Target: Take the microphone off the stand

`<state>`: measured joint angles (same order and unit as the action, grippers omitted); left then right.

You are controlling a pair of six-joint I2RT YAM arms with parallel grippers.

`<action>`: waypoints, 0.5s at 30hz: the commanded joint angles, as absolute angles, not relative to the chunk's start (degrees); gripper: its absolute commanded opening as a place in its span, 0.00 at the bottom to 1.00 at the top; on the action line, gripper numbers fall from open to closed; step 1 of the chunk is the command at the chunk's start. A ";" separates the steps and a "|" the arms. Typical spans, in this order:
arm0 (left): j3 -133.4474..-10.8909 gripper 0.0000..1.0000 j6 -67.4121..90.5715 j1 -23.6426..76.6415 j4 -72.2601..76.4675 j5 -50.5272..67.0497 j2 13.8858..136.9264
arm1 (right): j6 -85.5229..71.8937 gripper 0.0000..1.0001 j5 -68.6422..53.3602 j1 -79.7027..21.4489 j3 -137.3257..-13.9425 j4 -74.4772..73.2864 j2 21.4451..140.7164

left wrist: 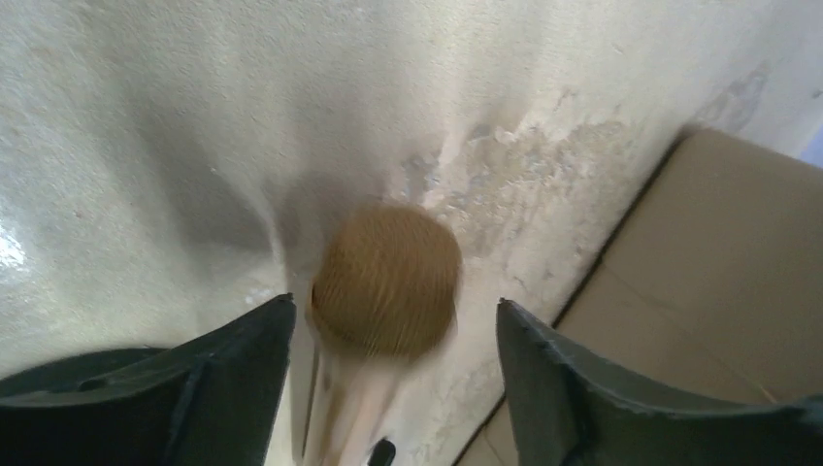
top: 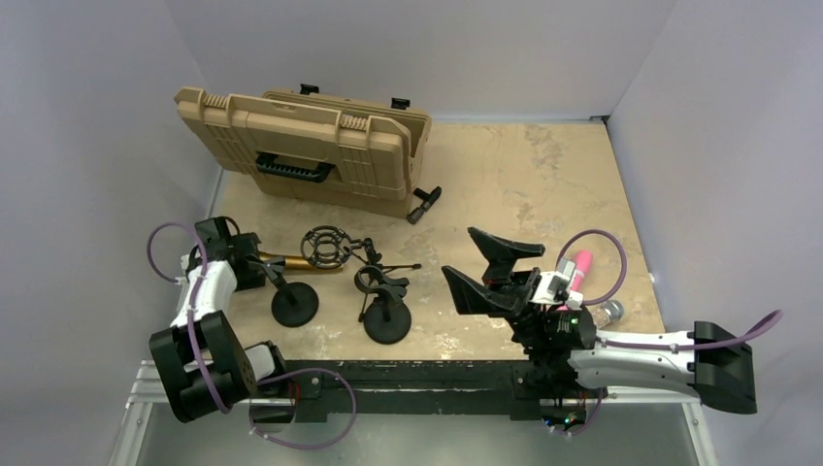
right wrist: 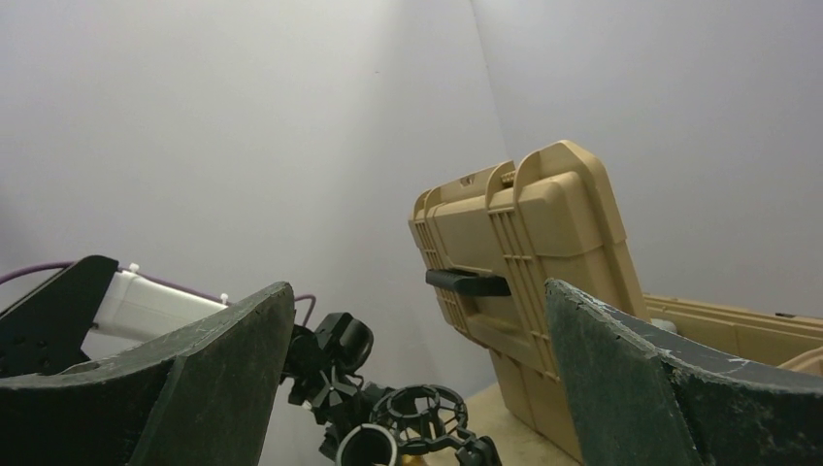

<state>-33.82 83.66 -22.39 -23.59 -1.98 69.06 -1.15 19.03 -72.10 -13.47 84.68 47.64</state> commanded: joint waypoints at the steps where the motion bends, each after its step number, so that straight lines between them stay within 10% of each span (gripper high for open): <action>1: -35.41 0.82 84.28 -22.81 -23.71 -2.38 64.77 | -1.62 0.98 20.23 -72.18 -14.51 85.30 47.09; 15: -56.92 0.97 62.46 -16.55 -39.82 -17.57 52.54 | -14.53 0.99 45.31 -72.16 -34.05 57.39 49.33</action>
